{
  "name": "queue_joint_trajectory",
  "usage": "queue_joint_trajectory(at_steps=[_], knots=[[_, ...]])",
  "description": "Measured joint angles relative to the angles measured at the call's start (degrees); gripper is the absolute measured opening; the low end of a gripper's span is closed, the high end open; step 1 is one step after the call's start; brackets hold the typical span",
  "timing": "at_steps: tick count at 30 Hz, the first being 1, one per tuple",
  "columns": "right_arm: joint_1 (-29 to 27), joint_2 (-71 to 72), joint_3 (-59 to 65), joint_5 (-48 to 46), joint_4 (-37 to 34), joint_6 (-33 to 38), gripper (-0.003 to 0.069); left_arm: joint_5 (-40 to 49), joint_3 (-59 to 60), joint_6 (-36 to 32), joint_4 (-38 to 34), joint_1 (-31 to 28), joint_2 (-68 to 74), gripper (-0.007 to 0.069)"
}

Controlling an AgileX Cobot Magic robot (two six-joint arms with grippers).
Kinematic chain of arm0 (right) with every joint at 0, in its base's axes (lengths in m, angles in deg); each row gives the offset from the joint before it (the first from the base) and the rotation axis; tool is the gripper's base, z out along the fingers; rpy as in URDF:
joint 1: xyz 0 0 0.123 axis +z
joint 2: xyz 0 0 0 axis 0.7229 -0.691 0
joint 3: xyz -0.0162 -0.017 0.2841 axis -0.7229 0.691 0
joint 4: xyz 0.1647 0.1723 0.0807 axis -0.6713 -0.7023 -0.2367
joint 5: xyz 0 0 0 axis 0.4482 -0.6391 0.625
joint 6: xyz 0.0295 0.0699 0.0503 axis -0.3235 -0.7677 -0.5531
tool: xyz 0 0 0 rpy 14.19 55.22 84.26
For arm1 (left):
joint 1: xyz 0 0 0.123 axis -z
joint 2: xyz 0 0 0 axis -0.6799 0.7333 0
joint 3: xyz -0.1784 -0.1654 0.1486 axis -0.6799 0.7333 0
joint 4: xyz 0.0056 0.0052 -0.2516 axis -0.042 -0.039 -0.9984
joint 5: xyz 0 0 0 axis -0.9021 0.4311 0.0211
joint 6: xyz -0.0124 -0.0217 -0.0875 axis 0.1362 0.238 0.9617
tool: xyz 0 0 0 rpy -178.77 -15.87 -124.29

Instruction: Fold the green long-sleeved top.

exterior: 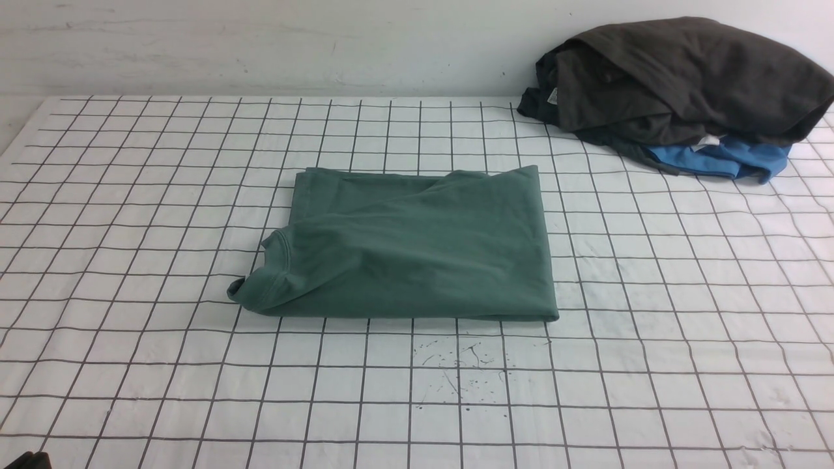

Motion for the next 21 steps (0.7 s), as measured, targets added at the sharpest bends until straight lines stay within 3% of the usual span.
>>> queue_joint_trajectory(at_steps=[21], knots=[[0.0,0.0,0.0,0.0,0.0,0.0,-0.0014,0.0,0.0,0.0,0.0,-1.7,0.0,-0.0005]])
